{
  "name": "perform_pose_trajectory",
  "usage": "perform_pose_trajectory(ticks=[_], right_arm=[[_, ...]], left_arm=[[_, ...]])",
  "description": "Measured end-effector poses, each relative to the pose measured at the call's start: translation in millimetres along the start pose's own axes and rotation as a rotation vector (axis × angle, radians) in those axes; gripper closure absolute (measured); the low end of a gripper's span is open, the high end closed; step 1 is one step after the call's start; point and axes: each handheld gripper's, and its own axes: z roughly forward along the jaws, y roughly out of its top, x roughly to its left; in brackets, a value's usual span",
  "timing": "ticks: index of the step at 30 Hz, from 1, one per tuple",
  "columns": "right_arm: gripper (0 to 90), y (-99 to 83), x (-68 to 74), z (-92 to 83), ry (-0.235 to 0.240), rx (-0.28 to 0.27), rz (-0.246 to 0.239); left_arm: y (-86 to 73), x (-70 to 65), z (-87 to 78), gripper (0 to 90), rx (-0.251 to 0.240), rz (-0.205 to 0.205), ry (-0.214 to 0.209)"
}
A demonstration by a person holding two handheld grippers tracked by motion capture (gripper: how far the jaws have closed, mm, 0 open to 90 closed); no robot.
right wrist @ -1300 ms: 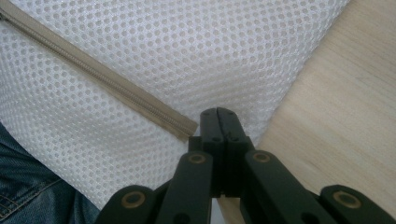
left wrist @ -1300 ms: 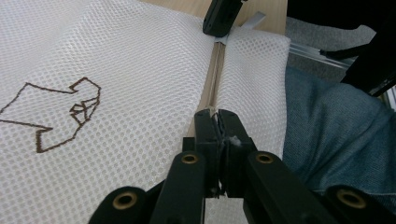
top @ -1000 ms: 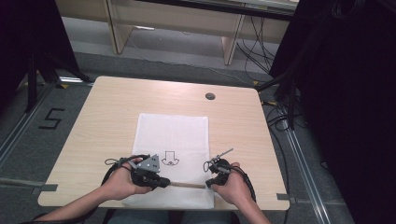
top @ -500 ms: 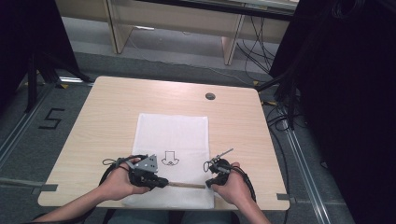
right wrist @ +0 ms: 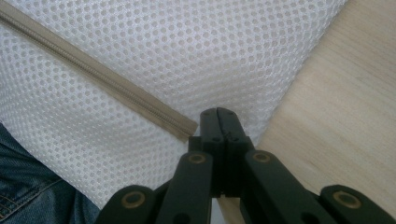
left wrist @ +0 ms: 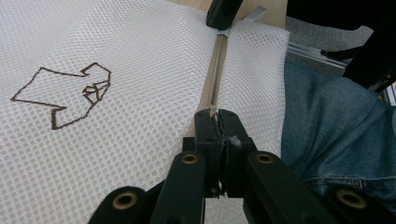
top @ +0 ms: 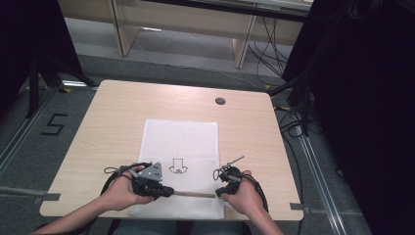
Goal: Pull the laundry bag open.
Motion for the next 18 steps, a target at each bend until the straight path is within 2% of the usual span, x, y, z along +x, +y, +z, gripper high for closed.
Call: perform_pose_trajectory(ticks=[4, 5, 8, 12, 13, 16, 17, 18], right_arm=[[90.0, -0.1, -0.5, 0.2, 0.003, -0.005, -0.008], [90.0, -0.1, -0.2, 0.1, 0.003, -0.001, -0.002], [90.0, -0.1, -0.8, 0.4, 0.005, -0.008, -0.012], [90.0, 0.1, -0.3, 0.0, 0.006, -0.004, -0.011], [90.0, 0.1, -0.3, 0.0, 0.007, -0.004, -0.011], [90.0, 0.1, -0.2, 0.0, 0.005, -0.004, -0.007], [90.0, 0.1, -0.2, 0.0, 0.006, -0.005, -0.008], [90.0, 0.1, -0.2, 0.0, 0.006, -0.004, -0.009]], left_arm=[[0.3, -0.1, -1.2, 87.5, 0.003, 0.006, 0.005], [-0.2, 0.0, -1.5, 87.5, -0.006, -0.007, 0.000], [-1.9, 1.6, -3.3, 87.5, 0.001, 0.009, -0.001], [-5.0, 1.3, -5.5, 87.5, -0.006, -0.015, 0.007], [-5.2, 2.0, -7.1, 87.5, 0.005, -0.005, 0.011], [-6.4, 2.9, -8.8, 87.5, 0.001, -0.009, 0.011], [-6.6, 3.8, -9.5, 87.4, 0.000, 0.006, 0.010], [-7.5, 2.8, -9.9, 87.5, 0.000, -0.017, 0.013]])
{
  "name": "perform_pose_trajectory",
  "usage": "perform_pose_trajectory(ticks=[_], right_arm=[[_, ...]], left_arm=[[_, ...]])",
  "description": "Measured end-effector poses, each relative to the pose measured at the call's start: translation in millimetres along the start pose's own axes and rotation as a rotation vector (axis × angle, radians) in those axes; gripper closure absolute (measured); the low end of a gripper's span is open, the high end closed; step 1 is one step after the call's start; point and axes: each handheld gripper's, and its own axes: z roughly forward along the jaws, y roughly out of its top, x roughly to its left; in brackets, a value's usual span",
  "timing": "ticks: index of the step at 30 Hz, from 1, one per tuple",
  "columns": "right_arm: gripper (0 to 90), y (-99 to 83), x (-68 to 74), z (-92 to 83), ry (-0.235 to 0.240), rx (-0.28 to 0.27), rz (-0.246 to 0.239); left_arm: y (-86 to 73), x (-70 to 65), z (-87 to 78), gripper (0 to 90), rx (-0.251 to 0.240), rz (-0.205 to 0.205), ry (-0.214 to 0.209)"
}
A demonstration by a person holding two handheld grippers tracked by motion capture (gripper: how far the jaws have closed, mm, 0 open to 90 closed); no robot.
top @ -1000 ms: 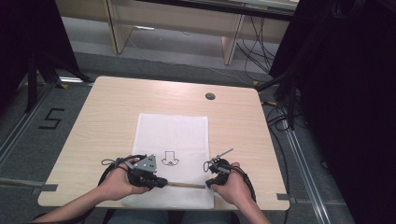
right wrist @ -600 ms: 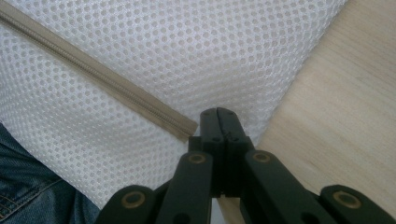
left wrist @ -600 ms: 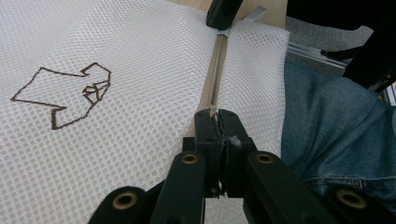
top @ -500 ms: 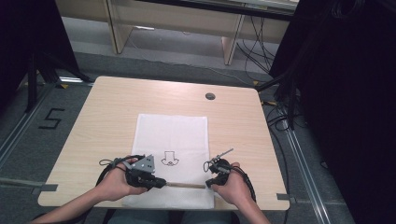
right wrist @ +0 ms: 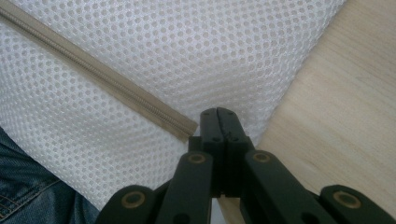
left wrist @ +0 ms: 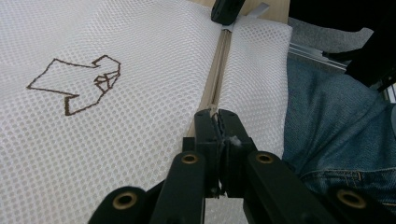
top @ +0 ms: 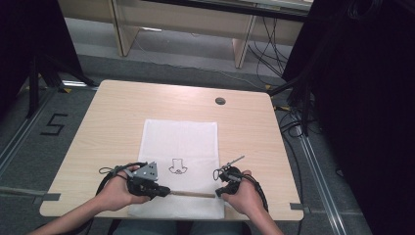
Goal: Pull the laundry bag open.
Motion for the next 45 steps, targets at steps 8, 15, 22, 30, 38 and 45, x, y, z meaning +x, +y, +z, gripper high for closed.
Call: perform_pose_trajectory(ticks=[8, 15, 22, 30, 38, 45], right_arm=[[90.0, 0.0, 0.3, 0.0, -0.003, 0.001, 0.003], [90.0, 0.1, 0.2, 0.1, -0.003, 0.001, 0.003], [90.0, 0.1, 0.5, -0.1, -0.004, 0.002, 0.004], [90.0, 0.1, 0.4, -0.1, -0.004, 0.002, 0.003], [90.0, 0.1, 0.4, 0.0, -0.001, 0.002, 0.003], [90.0, 0.1, 0.6, 0.0, -0.004, 0.001, 0.005]], left_arm=[[-0.9, 0.6, -1.2, 87.4, 0.001, 0.009, 0.000], [-6.3, 2.1, -6.3, 87.4, 0.000, -0.010, 0.007], [-10.7, 5.1, -11.8, 87.4, -0.005, -0.020, 0.014], [-15.9, 7.3, -17.3, 87.4, -0.009, -0.037, 0.016], [-23.5, 11.0, -26.1, 87.4, 0.001, -0.042, 0.038], [-32.8, 14.5, -36.0, 87.4, -0.005, -0.060, 0.047]])
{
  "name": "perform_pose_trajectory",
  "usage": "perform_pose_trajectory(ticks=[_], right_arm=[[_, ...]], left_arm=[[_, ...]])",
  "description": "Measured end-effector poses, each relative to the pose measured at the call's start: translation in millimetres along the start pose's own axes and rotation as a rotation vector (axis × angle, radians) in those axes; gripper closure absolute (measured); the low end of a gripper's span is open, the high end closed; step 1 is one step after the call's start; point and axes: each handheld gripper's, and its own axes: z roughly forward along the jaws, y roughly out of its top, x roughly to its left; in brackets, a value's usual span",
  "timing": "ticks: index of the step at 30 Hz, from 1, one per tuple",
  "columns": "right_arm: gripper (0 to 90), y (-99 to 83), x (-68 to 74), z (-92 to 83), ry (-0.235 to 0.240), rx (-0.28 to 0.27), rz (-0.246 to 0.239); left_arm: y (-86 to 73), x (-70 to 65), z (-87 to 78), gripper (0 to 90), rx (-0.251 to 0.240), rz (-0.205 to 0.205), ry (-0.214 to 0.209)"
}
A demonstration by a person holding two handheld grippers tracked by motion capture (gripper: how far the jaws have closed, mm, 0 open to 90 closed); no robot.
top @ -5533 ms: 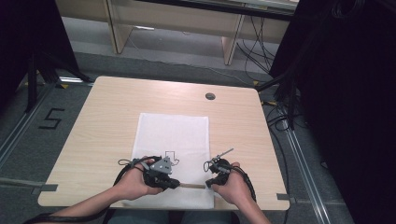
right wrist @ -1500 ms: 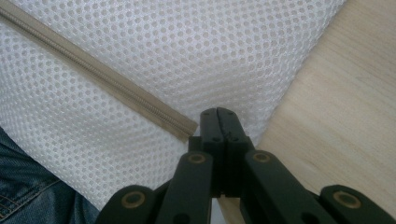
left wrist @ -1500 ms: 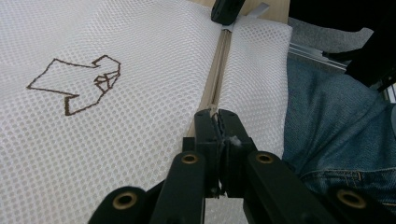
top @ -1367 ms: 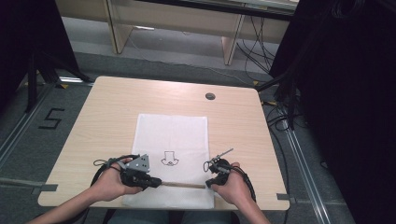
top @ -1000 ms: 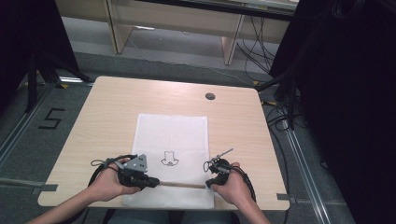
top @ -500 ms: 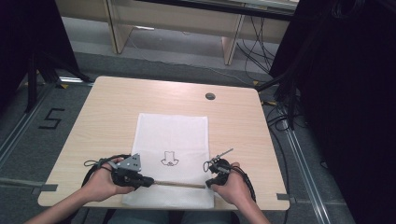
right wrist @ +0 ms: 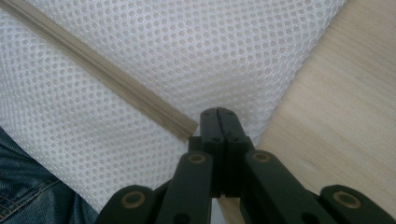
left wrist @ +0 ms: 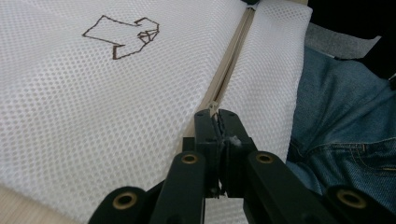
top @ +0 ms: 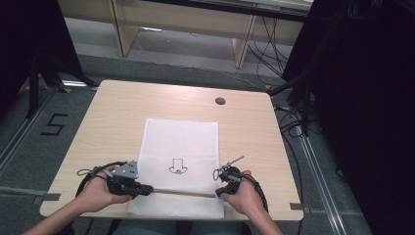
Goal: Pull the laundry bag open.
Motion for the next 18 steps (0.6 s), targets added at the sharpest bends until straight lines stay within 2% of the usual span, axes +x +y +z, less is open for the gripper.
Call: perform_pose_trajectory(ticks=[5, 11, 14, 15, 16, 18], right_arm=[[90.0, 0.1, -0.1, -0.1, 0.002, 0.001, -0.001], [90.0, 0.1, 0.1, 0.1, 0.001, 0.000, 0.001], [90.0, -0.1, 1.0, 0.3, -0.004, 0.000, 0.018], [90.0, 0.0, 0.5, 0.6, -0.002, -0.002, 0.011], [90.0, 0.2, -0.5, 0.5, -0.001, -0.004, -0.004], [90.0, 0.1, -0.1, -0.1, 0.002, 0.002, 0.000]], left_arm=[[-9.3, 3.2, -8.4, 87.4, -0.005, -0.028, 0.006], [-19.4, 7.4, -18.7, 87.4, 0.000, -0.040, 0.021], [-24.7, 10.4, -23.6, 87.4, 0.009, -0.052, 0.031], [-26.6, 10.3, -24.4, 87.4, -0.003, -0.069, 0.026], [-28.3, 11.8, -26.0, 87.4, 0.006, -0.067, 0.030], [-31.7, 13.0, -28.6, 87.4, 0.003, -0.078, 0.035]])
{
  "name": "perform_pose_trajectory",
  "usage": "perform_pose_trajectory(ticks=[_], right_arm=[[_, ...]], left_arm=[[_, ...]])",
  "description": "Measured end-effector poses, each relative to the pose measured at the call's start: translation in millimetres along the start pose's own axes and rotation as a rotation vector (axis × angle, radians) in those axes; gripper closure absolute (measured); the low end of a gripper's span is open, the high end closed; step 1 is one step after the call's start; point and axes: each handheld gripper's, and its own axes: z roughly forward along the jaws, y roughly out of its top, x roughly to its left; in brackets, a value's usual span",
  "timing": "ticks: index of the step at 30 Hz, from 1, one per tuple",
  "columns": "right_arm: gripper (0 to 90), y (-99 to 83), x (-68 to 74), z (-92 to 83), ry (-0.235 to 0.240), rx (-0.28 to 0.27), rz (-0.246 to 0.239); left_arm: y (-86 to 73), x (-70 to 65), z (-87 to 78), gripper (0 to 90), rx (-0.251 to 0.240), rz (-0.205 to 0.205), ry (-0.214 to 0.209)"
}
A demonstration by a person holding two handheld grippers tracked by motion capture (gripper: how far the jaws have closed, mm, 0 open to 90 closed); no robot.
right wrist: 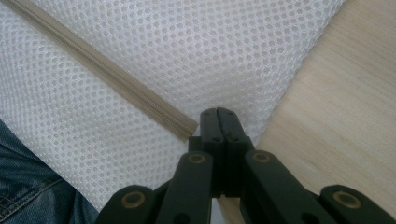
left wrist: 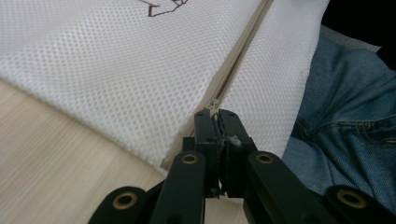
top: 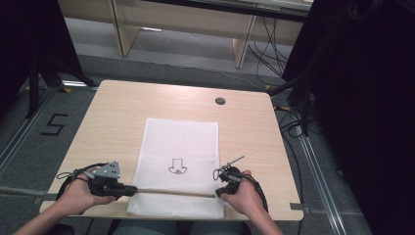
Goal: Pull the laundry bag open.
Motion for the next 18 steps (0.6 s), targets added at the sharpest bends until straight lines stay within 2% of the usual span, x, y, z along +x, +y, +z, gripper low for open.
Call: perform_pose_trajectory(ticks=[2, 3, 5, 6, 7, 9, 11, 12, 14, 15, 16, 17, 18], right_arm=[[90.0, -0.1, 0.2, 0.1, -0.003, -0.002, 0.001], [90.0, -0.1, 0.1, 0.2, -0.001, -0.002, 0.000], [90.0, -0.3, -0.1, 0.3, -0.017, -0.003, 0.006], [90.0, -0.3, -1.1, -0.5, -0.025, 0.001, 0.006], [90.0, -0.5, -1.9, -0.7, -0.023, -0.001, 0.009], [90.0, 0.1, -2.7, -0.5, -0.018, -0.002, 0.005], [90.0, 1.5, -1.1, -1.0, -0.025, 0.013, 0.003], [90.0, 1.5, 0.4, -0.2, -0.034, 0.007, 0.009], [90.0, 0.6, -1.0, 0.1, -0.038, 0.003, -0.005], [90.0, 0.2, -0.5, -1.1, -0.030, 0.004, 0.011], [90.0, -0.3, -2.7, -0.5, -0.020, -0.004, 0.005], [90.0, -0.3, -2.9, -0.9, -0.017, 0.000, 0.012], [90.0, 0.1, -3.6, -0.6, -0.013, 0.006, 0.014]], left_arm=[[-3.5, 2.0, -3.9, 87.4, 0.003, -0.005, 0.010], [-5.1, 4.3, -7.4, 90.0, 0.030, 0.031, 0.064], [-10.1, 12.2, -16.2, 90.0, 0.018, 0.008, 0.086], [-12.8, 13.9, -20.5, 90.0, -0.021, -0.058, 0.079], [-12.7, 14.6, -23.8, 90.0, -0.041, -0.066, 0.076], [-8.0, 11.8, -25.7, 90.0, -0.047, -0.044, 0.085], [-2.8, 8.9, -21.7, 90.0, -0.068, -0.040, 0.073], [-0.8, 9.3, -19.6, 90.0, -0.063, -0.024, 0.073], [1.7, 10.8, -16.0, 86.6, -0.072, 0.000, 0.069], [2.0, 10.3, -13.8, 83.3, -0.061, -0.006, 0.056], [2.0, 8.6, -11.3, 80.7, -0.069, -0.008, 0.039], [2.3, 8.5, -9.9, 77.8, -0.064, 0.008, 0.040], [2.2, 7.2, -7.5, 73.9, -0.069, 0.002, 0.028]])
